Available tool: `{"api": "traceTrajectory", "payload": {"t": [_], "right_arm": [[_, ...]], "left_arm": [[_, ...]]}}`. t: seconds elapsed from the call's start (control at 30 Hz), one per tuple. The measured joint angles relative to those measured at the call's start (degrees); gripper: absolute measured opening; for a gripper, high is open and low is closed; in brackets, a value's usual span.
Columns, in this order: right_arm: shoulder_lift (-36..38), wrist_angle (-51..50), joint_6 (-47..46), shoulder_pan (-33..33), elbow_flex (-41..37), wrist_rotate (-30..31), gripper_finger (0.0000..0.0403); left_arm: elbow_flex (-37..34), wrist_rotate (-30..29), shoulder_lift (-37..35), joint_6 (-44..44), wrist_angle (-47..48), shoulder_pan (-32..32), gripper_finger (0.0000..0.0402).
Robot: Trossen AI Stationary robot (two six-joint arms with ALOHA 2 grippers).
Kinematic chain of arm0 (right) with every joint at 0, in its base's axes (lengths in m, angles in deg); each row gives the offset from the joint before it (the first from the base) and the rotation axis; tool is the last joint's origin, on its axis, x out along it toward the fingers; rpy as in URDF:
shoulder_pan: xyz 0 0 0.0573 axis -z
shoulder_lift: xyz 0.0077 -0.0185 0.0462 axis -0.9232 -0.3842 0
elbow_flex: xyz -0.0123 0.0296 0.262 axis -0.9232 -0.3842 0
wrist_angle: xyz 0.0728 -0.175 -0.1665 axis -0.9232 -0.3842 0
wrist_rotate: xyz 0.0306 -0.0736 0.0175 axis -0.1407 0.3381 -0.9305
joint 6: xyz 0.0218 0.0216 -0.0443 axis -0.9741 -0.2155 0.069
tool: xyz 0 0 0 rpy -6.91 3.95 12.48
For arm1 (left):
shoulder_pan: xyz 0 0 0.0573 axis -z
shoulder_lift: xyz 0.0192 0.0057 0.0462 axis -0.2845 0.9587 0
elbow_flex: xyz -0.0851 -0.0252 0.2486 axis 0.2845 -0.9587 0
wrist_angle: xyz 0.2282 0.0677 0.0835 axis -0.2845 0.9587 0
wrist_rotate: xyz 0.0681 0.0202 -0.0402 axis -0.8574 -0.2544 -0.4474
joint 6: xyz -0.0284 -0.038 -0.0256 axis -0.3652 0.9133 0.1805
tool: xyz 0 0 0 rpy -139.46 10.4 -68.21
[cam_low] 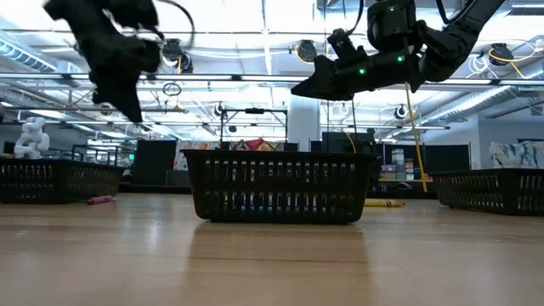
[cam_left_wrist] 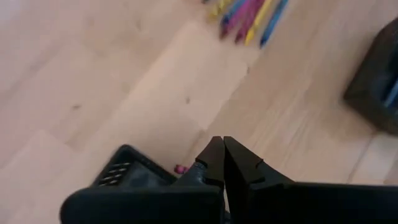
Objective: Sort crayons
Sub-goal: Put the red crayon into the left black basket
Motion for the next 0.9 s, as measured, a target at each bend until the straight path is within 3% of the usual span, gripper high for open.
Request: {"api": "traceTrajectory", "payload": {"t": [0.27, 0.37, 0.53, 0.73, 0.9], "right_arm": [[0.0, -2.2, -1.7, -0.2, 0.0, -1.5, 0.0091], [0.0, -2.5, -2.1, -0.2, 0.0, -1.5, 0.0091], [0.0, -3.9, -2.1, -0.8, 0.0, -1.5, 0.0091], [0.0, -4.8, -2.0, -0.9, 0.0, -1.5, 0.0091], [0.0, -4.7, -1.7, -0.9, 0.0, -1.5, 0.0091]], "left_arm": [[2.2, 0.6, 19.9, 7.3, -0.3, 3.6, 0.0000], [3.7, 4.4, 24.8, 8.9, -0.2, 4.3, 0.0000], [4.8, 6.7, 28.1, 12.5, -0.2, 4.8, 0.0025], [4.8, 6.1, 28.3, 23.4, 0.4, 4.9, 0.0106], [4.8, 4.5, 28.3, 26.1, 1.5, 4.9, 0.0157]]}}
